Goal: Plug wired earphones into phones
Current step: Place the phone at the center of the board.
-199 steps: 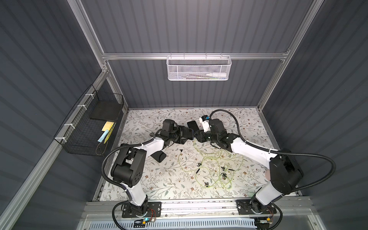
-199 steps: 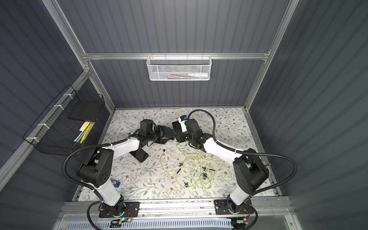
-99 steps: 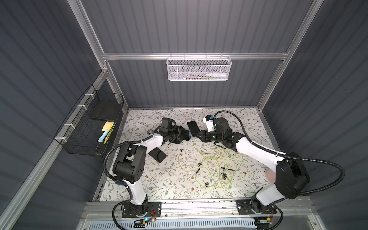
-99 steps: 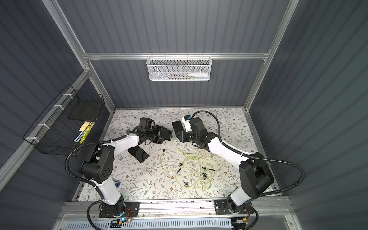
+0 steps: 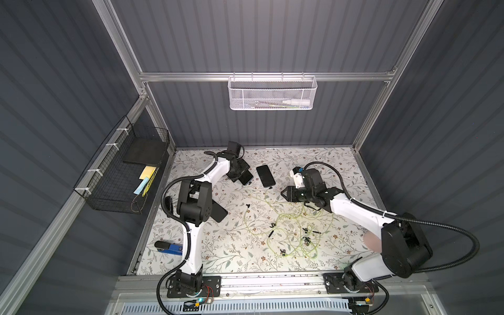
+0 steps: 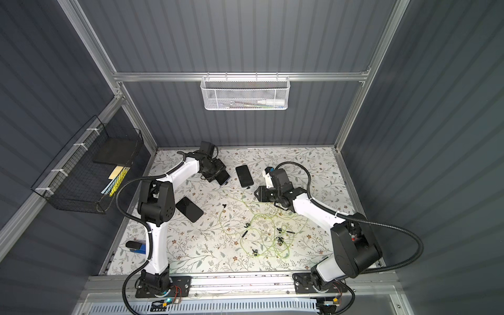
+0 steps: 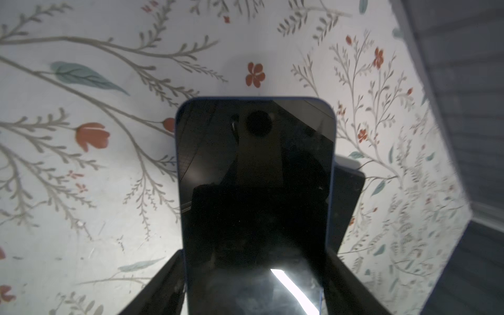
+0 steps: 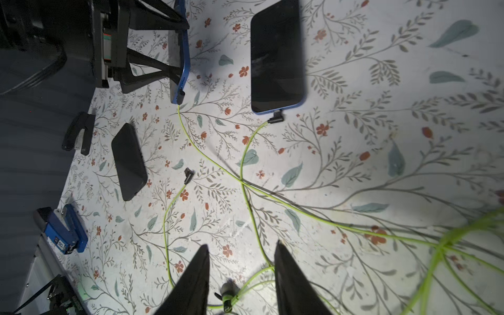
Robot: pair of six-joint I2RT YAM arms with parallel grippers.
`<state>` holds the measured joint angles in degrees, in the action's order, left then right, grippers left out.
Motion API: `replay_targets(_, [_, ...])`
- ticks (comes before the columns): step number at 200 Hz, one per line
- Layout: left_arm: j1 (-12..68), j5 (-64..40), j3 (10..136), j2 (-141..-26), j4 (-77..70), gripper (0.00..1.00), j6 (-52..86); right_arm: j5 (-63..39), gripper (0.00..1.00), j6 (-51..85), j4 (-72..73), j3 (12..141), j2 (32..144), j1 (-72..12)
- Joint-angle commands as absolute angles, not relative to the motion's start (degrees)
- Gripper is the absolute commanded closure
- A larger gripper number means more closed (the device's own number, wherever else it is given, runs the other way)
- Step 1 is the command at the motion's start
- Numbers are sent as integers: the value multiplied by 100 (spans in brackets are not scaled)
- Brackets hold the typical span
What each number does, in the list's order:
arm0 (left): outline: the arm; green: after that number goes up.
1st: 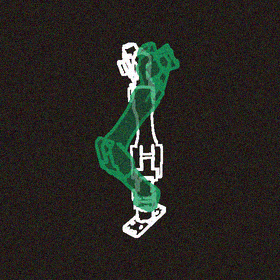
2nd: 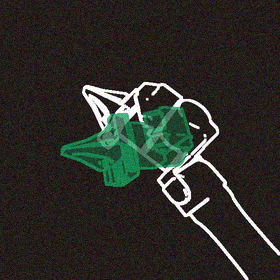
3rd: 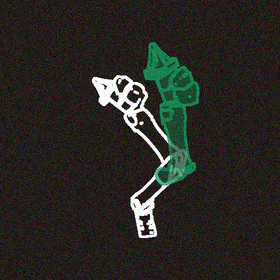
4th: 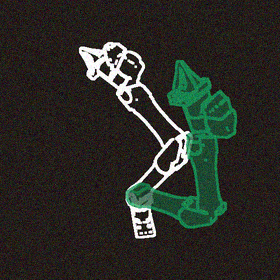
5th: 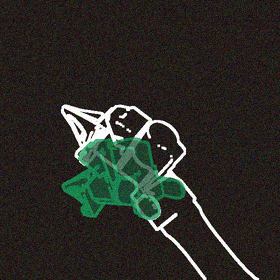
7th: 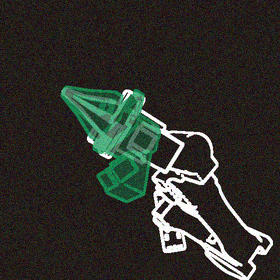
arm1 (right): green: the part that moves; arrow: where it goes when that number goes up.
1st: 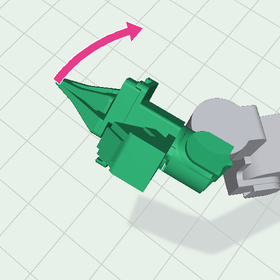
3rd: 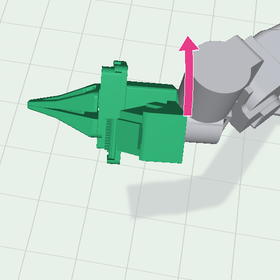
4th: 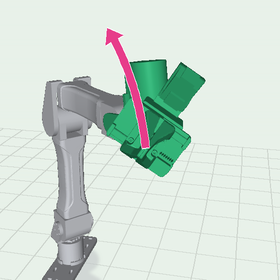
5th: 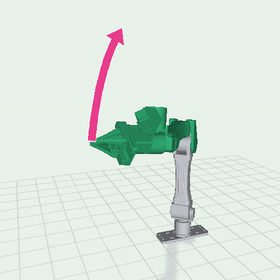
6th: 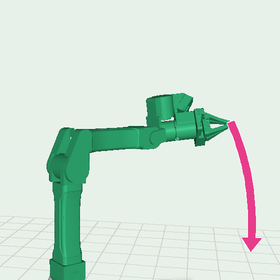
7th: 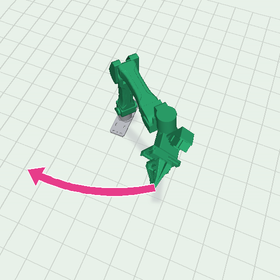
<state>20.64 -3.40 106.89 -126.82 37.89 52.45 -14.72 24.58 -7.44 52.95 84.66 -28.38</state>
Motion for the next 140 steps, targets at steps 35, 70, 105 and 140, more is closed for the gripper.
replay_targets(35, [2603,131,11666,-13276,4977,100,4306,-1380,59,2237,-860,5124,8357,-2733])
replay_targets(70, [2729,259,12182,-13746,5352,100,4193,-1351,59,2160,-867,5059,8332,-2682])
replay_targets(105, [2751,716,12181,-13766,5449,100,4215,-1368,59,2123,-846,4971,8280,-2628])
replay_targets(140, [2751,884,12036,-13770,5320,97,4262,-1415,59,2065,-852,4953,8283,-2575])
